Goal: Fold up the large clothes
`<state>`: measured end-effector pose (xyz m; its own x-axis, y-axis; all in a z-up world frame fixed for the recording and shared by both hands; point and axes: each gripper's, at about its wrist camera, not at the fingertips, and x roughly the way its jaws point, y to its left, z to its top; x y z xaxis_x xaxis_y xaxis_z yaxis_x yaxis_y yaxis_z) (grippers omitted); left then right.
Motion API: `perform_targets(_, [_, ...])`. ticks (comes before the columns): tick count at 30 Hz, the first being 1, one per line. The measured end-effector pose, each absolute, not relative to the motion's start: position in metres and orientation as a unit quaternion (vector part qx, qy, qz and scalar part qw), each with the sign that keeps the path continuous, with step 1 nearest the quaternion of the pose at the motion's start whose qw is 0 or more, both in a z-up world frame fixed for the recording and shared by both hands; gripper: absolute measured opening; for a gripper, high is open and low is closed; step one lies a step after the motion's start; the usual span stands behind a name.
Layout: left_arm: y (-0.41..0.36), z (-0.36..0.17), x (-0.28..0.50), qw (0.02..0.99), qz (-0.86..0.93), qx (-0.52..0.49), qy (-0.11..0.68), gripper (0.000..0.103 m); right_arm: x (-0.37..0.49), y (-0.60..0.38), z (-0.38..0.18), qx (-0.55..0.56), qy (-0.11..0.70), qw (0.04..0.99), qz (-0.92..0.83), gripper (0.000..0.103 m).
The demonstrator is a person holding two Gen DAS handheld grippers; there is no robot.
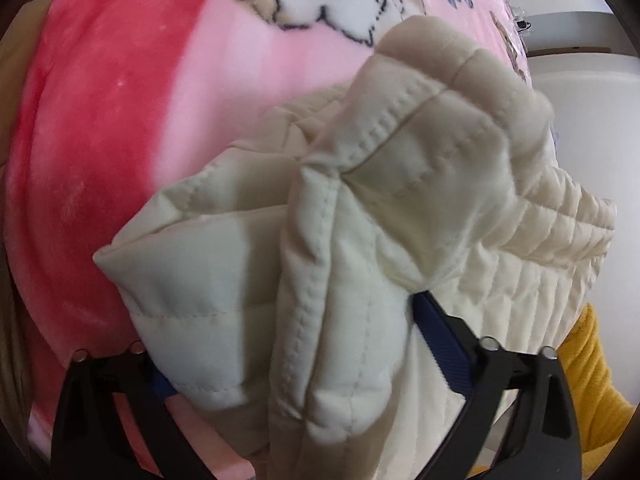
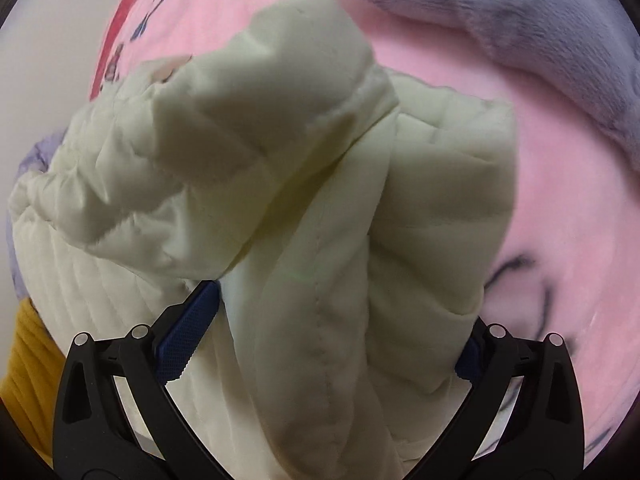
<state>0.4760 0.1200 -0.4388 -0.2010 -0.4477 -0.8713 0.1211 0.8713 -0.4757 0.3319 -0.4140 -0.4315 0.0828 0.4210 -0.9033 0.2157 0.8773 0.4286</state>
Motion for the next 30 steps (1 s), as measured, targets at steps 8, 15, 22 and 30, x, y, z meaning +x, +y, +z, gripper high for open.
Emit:
perform_targets(8, [0.103,-0.402,0.458,0.668,-0.225,-0.088,0.704,0.028,0.310,-0.403,-0.394,0.196,0.622,0.757,0.045,0.031])
perform_targets(15, [0.109,-0.318,0.406,0.751,-0.233,-0.098,0.609,0.019,0.277,-0.379,-0.312,0.153,0.572,0.803,0.067,0.022])
perform_targets(22, [0.143,-0.272,0.330,0.769,-0.225,-0.145,0.581,0.019,0.206,-0.350,-0.252,0.158,0.553,0.817,0.047,0.021])
perform_targets(30, [0.124,-0.248,0.283,0.760,-0.251,-0.119,0.588,0.018,0.087,-0.357,-0.209,0.189,0.540,0.820,-0.010,0.021])
